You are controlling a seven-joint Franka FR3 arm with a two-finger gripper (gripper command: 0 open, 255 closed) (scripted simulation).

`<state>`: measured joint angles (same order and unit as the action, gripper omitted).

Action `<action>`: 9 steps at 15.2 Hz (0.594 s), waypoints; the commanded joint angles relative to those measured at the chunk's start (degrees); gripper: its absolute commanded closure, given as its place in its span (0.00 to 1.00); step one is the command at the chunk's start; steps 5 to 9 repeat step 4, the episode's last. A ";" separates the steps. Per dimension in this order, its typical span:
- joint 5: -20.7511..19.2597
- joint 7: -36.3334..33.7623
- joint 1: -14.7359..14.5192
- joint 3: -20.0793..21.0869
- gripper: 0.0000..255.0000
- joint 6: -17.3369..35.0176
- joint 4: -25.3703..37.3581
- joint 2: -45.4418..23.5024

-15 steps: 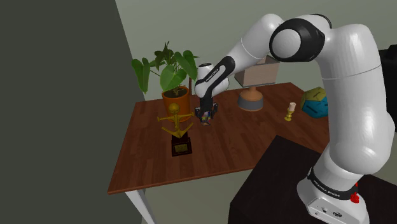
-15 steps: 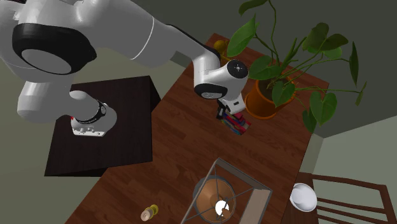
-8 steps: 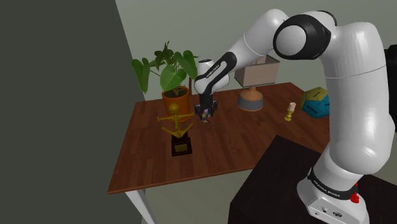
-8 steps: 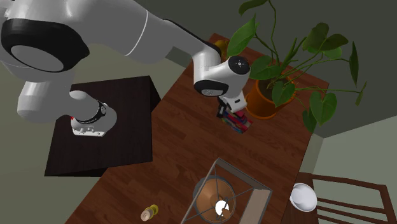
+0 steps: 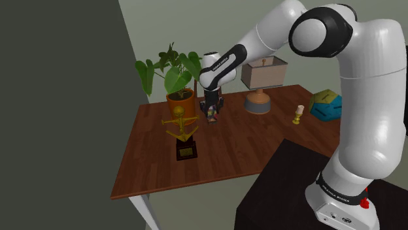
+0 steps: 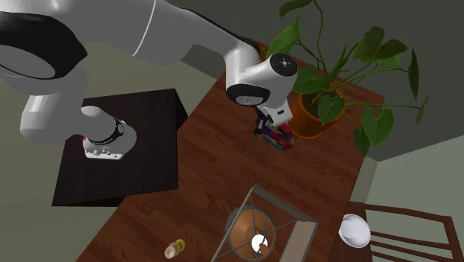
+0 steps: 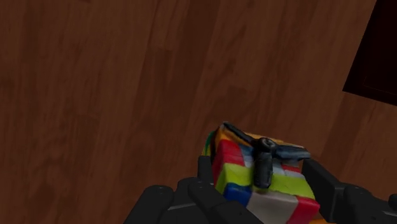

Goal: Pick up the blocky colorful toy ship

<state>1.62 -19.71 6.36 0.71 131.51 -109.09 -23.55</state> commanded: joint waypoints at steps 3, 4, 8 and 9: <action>-0.04 -0.11 -0.04 0.00 1.00 -1.98 0.55 1.51; -0.04 -0.11 -0.04 0.00 1.00 -1.99 0.56 1.50; -0.04 -0.11 -0.04 0.00 1.00 -1.99 0.56 1.50; -0.04 -0.11 -0.04 0.00 1.00 -1.99 0.56 1.50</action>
